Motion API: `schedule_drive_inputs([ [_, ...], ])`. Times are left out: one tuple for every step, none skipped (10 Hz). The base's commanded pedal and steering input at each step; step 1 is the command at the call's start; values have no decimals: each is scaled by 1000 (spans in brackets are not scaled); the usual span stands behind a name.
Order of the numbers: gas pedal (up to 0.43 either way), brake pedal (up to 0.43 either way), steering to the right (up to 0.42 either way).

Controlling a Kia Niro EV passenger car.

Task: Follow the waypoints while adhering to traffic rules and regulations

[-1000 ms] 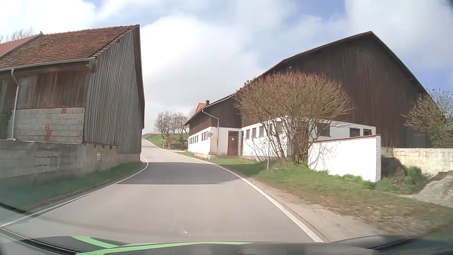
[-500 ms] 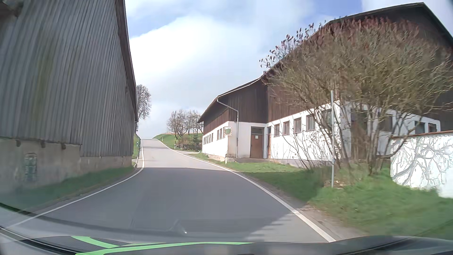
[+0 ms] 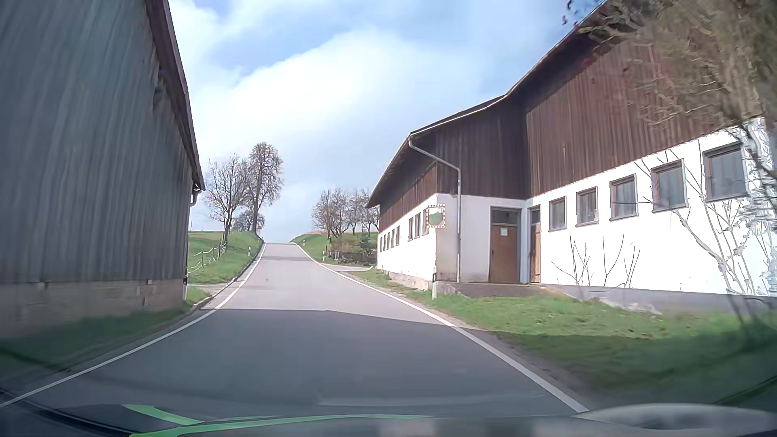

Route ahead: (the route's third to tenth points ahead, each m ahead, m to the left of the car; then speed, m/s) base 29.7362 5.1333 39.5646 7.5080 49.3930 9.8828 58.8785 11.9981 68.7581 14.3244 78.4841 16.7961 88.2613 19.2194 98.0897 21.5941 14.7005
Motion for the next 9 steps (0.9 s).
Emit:
schedule_drive_inputs([
  [150,0,-51],
  [150,0,-51],
  [150,0,-51],
  [150,0,-51],
  [157,0,-51],
  [157,0,-51],
  [157,0,-50],
  [169,0,-47],
  [177,0,-42],
])
